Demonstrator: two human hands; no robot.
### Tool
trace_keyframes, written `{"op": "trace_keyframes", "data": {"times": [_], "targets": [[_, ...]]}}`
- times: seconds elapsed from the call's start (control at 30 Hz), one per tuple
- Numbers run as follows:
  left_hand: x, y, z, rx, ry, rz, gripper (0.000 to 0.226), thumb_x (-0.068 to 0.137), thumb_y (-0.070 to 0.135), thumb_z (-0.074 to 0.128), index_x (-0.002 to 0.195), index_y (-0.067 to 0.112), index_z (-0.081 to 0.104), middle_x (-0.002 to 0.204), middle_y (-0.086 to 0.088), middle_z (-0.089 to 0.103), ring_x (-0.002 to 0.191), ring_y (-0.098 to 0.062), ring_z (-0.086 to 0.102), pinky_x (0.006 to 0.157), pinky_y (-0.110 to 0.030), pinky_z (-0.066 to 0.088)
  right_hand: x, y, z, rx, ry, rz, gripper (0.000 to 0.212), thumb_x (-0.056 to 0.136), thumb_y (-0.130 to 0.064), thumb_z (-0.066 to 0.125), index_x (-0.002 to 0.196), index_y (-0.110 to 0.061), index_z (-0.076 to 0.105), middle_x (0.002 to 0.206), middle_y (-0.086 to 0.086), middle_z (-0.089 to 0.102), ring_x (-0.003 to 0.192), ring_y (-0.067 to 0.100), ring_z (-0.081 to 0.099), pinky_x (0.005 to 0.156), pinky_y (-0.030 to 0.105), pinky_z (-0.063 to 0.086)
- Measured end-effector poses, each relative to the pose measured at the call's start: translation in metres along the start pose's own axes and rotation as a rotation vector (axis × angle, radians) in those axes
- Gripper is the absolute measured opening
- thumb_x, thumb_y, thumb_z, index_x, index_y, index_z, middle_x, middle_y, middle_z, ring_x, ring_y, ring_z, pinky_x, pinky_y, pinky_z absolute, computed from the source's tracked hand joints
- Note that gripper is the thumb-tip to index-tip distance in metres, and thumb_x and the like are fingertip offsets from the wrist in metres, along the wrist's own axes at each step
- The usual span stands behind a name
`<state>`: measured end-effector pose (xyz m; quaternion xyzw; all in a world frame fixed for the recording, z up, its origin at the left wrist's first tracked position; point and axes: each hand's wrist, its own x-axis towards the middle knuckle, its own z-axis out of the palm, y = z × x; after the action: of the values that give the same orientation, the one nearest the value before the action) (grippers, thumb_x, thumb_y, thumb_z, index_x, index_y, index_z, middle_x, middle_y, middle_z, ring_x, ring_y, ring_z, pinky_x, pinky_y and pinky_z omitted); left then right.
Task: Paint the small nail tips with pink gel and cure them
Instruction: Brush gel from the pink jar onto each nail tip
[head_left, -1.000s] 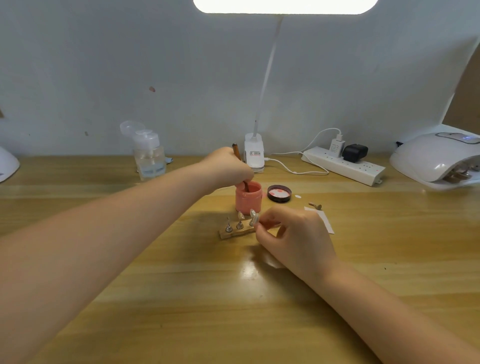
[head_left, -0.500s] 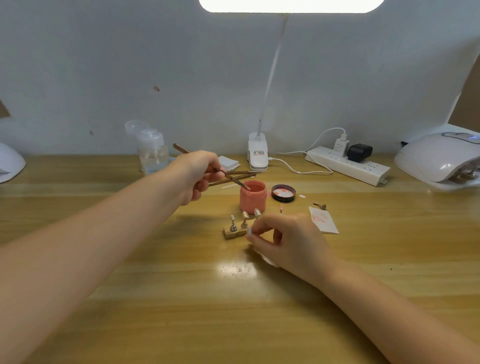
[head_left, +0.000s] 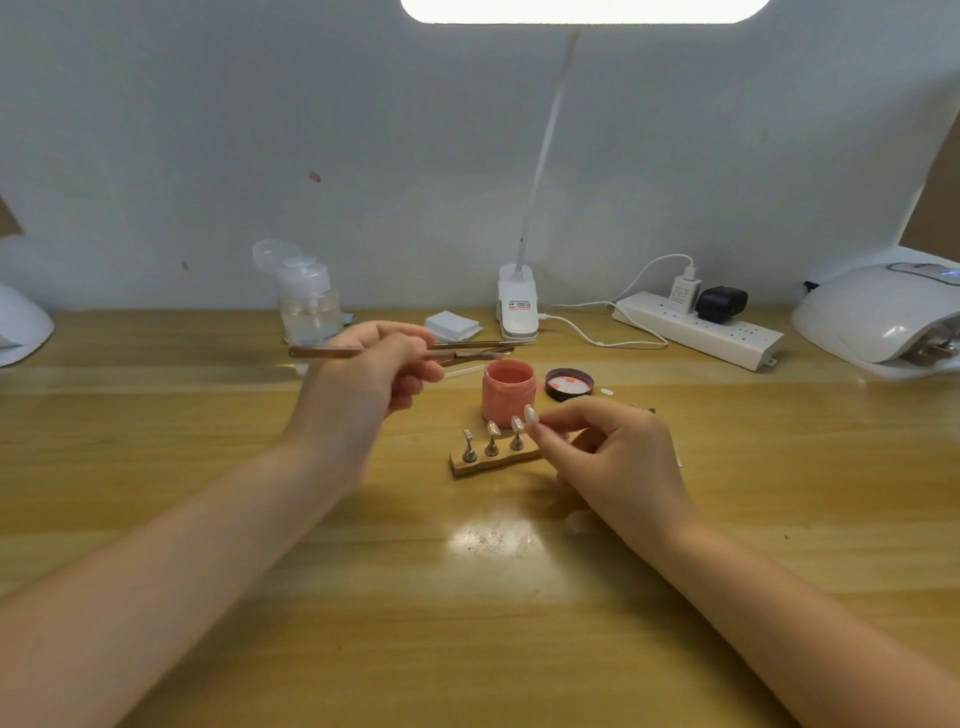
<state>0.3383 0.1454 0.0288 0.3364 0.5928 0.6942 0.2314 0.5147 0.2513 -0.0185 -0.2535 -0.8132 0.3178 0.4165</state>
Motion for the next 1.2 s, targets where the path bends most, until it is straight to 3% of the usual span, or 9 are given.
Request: {"op": "trace_keyframes", "data": {"times": [0.1, 0.27, 0.4, 0.53, 0.63, 0.87, 1.0, 1.1, 1.2], "targets": [[-0.03, -0.009, 0.005, 0.194, -0.075, 0.327, 0.014, 0.088, 0.011, 0.058, 0.09, 0.02, 0.069, 0.074, 0.003, 0.07, 0.069, -0.007, 0.065, 0.06, -0.017, 0.05, 0.0, 0.0, 0.0, 0.041, 0.033, 0.014, 0.005, 0.081, -0.021, 0.075, 0.086, -0.019, 0.074, 0.073, -0.01, 0.07, 0.055, 0.011, 0.064, 0.06, 0.036, 0.055], [-0.052, -0.02, 0.007, 0.454, -0.148, 0.591, 0.015, 0.086, 0.021, 0.06, 0.099, 0.019, 0.068, 0.083, 0.009, 0.07, 0.082, -0.008, 0.067, 0.068, -0.016, 0.051, -0.001, 0.001, -0.001, 0.067, 0.042, 0.002, 0.007, 0.082, -0.018, 0.073, 0.087, -0.022, 0.071, 0.075, -0.01, 0.068, 0.052, 0.005, 0.063, 0.054, 0.026, 0.054], [-0.053, -0.02, 0.008, 0.46, -0.157, 0.645, 0.023, 0.087, 0.029, 0.055, 0.101, 0.018, 0.068, 0.087, 0.008, 0.07, 0.084, -0.007, 0.067, 0.072, -0.018, 0.052, -0.001, 0.001, -0.001, 0.062, 0.049, -0.007, 0.012, 0.082, -0.016, 0.073, 0.086, -0.027, 0.069, 0.074, -0.01, 0.068, 0.053, 0.005, 0.063, 0.055, 0.022, 0.053], [-0.053, -0.023, 0.008, 0.507, -0.172, 0.638, 0.016, 0.087, 0.018, 0.06, 0.1, 0.017, 0.07, 0.086, 0.009, 0.069, 0.083, -0.005, 0.065, 0.07, -0.015, 0.049, 0.0, 0.003, 0.0, 0.048, 0.064, -0.007, 0.009, 0.082, -0.014, 0.073, 0.086, -0.022, 0.07, 0.074, -0.007, 0.069, 0.053, 0.006, 0.063, 0.055, 0.022, 0.053], [-0.054, -0.023, 0.006, 0.472, -0.193, 0.614, 0.02, 0.086, 0.027, 0.056, 0.095, 0.017, 0.07, 0.081, 0.011, 0.067, 0.079, -0.005, 0.062, 0.069, -0.011, 0.043, 0.001, 0.004, 0.0, 0.038, 0.066, -0.008, 0.007, 0.082, -0.015, 0.073, 0.088, -0.019, 0.071, 0.076, -0.006, 0.068, 0.053, 0.006, 0.063, 0.055, 0.021, 0.052], [-0.055, -0.024, 0.008, 0.457, -0.173, 0.593, 0.016, 0.088, 0.022, 0.06, 0.1, 0.018, 0.07, 0.085, 0.008, 0.07, 0.084, -0.009, 0.065, 0.072, -0.02, 0.049, 0.0, 0.003, 0.0, 0.022, 0.071, -0.033, 0.008, 0.082, -0.015, 0.073, 0.089, -0.018, 0.071, 0.076, -0.006, 0.068, 0.053, 0.006, 0.063, 0.055, 0.021, 0.053], [-0.057, -0.024, 0.007, 0.441, -0.184, 0.602, 0.025, 0.085, 0.033, 0.051, 0.09, 0.017, 0.069, 0.078, 0.008, 0.067, 0.077, -0.013, 0.063, 0.067, -0.027, 0.049, 0.0, 0.003, 0.0, 0.018, 0.079, -0.03, 0.007, 0.082, -0.015, 0.073, 0.089, -0.016, 0.072, 0.075, -0.006, 0.068, 0.052, 0.006, 0.063, 0.055, 0.025, 0.053], [-0.057, -0.023, 0.008, 0.44, -0.134, 0.604, 0.027, 0.086, 0.037, 0.05, 0.098, 0.02, 0.068, 0.083, 0.007, 0.069, 0.083, -0.016, 0.064, 0.072, -0.038, 0.052, -0.001, 0.002, 0.0, 0.022, 0.066, -0.027, 0.008, 0.082, -0.016, 0.073, 0.09, -0.015, 0.072, 0.074, -0.004, 0.069, 0.053, 0.006, 0.063, 0.056, 0.027, 0.054], [-0.056, -0.023, 0.009, 0.469, -0.151, 0.583, 0.03, 0.085, 0.037, 0.051, 0.099, 0.019, 0.07, 0.086, 0.008, 0.069, 0.085, -0.013, 0.063, 0.074, -0.037, 0.051, -0.001, 0.002, 0.0, 0.018, 0.059, -0.029, 0.009, 0.082, -0.015, 0.073, 0.09, -0.016, 0.072, 0.074, -0.005, 0.069, 0.053, 0.005, 0.063, 0.056, 0.026, 0.054]]}}
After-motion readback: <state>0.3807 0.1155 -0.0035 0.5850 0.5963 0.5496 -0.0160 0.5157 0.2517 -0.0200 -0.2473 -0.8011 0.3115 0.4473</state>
